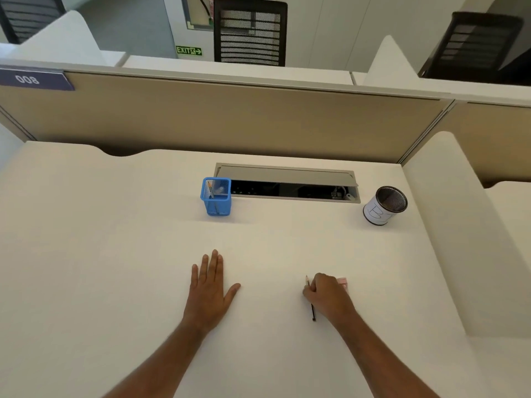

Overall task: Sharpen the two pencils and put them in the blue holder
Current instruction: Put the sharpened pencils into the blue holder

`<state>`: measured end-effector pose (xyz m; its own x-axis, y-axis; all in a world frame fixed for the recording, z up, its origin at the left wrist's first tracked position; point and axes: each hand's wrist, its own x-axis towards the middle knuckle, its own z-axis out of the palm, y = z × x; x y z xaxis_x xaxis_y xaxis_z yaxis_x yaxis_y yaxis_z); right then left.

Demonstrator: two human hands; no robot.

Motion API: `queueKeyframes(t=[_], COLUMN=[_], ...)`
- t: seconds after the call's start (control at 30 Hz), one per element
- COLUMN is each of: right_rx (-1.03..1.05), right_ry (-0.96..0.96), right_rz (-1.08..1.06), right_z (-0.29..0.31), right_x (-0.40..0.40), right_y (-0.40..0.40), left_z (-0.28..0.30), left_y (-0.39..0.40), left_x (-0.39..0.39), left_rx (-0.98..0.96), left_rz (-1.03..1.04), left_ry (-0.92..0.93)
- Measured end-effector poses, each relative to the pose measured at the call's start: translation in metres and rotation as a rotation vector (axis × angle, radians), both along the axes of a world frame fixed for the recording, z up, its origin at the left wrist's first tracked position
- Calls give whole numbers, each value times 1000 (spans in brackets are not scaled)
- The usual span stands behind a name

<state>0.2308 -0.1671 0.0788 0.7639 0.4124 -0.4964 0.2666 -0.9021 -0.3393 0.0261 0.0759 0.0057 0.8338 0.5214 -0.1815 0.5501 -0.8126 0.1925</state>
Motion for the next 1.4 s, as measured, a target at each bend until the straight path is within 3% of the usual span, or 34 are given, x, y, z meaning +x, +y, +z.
queueKeyframes(t=[0.3, 0.67, 0.8, 1.07, 1.3, 1.4], right_rx=[335, 817, 784, 525, 342, 363], right_ry=[146, 17, -108, -280, -363, -298], right_rz=[-106, -3, 87, 346, 435, 390], right_z=[40, 104, 97, 67, 53, 49], right_x=[26, 75, 77, 69, 59, 62], right_y=[56, 211, 257, 302, 325, 327], left_z=[-2, 0, -2, -1, 0, 1], left_y=[1, -2, -3, -4, -5, -5], left_x=[-1, -2, -3, -4, -6, -5], left_rx=[-10, 21, 20, 23, 27, 34], left_rz=[-11, -16, -4, 9, 14, 13], left_ry=[-10, -26, -35, -39, -47, -73])
